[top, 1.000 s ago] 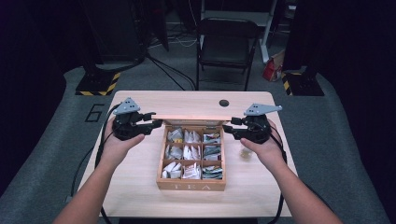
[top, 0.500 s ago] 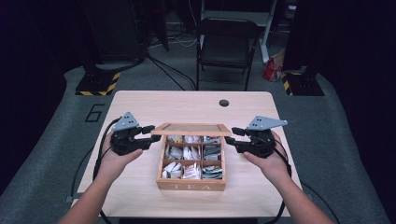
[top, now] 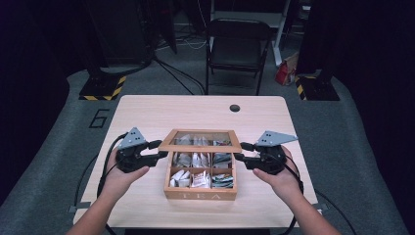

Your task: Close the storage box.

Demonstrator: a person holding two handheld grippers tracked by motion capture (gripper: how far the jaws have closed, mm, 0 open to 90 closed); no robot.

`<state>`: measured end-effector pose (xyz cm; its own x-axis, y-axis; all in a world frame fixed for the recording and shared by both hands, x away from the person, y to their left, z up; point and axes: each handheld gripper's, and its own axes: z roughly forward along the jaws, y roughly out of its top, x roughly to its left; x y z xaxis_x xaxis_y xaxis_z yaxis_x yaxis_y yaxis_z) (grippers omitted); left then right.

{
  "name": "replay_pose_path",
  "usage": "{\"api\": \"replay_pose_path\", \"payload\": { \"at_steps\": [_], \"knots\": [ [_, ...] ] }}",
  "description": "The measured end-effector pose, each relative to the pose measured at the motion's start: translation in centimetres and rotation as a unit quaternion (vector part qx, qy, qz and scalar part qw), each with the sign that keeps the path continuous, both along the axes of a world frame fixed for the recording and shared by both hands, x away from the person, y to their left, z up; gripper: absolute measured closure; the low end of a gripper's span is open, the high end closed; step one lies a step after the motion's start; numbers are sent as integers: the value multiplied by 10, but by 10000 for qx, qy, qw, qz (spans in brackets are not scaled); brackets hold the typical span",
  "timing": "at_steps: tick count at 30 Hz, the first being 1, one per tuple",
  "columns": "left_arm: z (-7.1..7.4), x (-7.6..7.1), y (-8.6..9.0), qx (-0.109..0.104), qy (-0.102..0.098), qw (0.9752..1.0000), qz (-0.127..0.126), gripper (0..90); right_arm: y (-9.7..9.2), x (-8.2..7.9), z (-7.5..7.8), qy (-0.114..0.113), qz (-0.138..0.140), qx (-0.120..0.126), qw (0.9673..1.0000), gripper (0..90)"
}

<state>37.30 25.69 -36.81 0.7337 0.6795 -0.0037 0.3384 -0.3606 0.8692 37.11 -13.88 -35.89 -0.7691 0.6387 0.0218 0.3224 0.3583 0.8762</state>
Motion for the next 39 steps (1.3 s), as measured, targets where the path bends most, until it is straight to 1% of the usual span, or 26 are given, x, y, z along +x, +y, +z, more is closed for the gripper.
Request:
{"api": "replay_pose_path", "payload": {
  "at_steps": [2, 5, 8, 11, 12, 15, 19, 20, 22, 23, 26, 28, 31, 33, 34, 36, 37, 39],
  "knots": [
    [-3, -2, 0, -6, -29, 10000, 19, 551, 0, -1, -2, 28, -1, 12, 10000, 549],
    [-6, -5, 2, -66, 29, 10000, -10, 545, 0, -4, -5, 43, -2, -24, 10000, 547],
    [-7, -10, 3, -109, 87, 9999, -94, 524, 0, -7, -7, 40, -7, -28, 10000, 548],
    [-9, -15, 2, -104, 53, 9999, -82, 505, 0, -9, -11, 46, -67, 46, 10000, 549],
    [-9, -16, 2, -56, 61, 9999, -87, 505, 0, -9, -11, 46, -67, 46, 10000, 549],
    [-11, -19, 2, -129, 62, 9999, -74, 507, 0, -12, -14, 9, -72, 2, 10000, 549],
    [-13, -23, 3, -134, 16, 9999, -70, 510, 0, -16, -19, 15, -82, 13, 10000, 548],
    [-14, -24, 3, -185, -11, 9998, -67, 513, 0, -17, -20, 25, -88, 21, 10000, 548],
    [-17, -25, 3, -142, 22, 9999, -95, 515, 0, -19, -24, 60, -89, 44, 9999, 549],
    [-18, -26, 3, -161, 14, 9999, -62, 516, -1, -20, -25, 37, -87, 36, 9999, 550],
    [-22, -28, 3, -144, 33, 9999, -88, 516, 0, -23, -30, -22, -87, 0, 10000, 551],
    [-26, -31, 3, -99, -22, 9999, -77, 518, 1, -25, -32, -74, -79, -82, 9999, 550],
    [-30, -34, 2, -28, -66, 9999, -103, 524, 1, -28, -37, -107, -98, -99, 9998, 549],
    [-33, -36, 2, -42, -57, 9999, -105, 524, 1, -30, -40, -131, -101, -95, 9998, 550],
    [-35, -36, 3, -30, -83, 9999, -109, 524, 1, -31, -43, -150, -99, -93, 9998, 550],
    [-39, -38, 3, -69, -82, 9999, -119, 524, 1, -33, -46, -205, -93, -118, 9997, 550],
    [-40, -39, 3, -70, -82, 9999, -119, 524, 2, -34, -48, -177, -123, -102, 9997, 551],
    [-44, -41, 3, -78, -79, 9999, -104, 524, 2, -36, -51, -242, -112, -125, 9996, 550]
  ]
}}
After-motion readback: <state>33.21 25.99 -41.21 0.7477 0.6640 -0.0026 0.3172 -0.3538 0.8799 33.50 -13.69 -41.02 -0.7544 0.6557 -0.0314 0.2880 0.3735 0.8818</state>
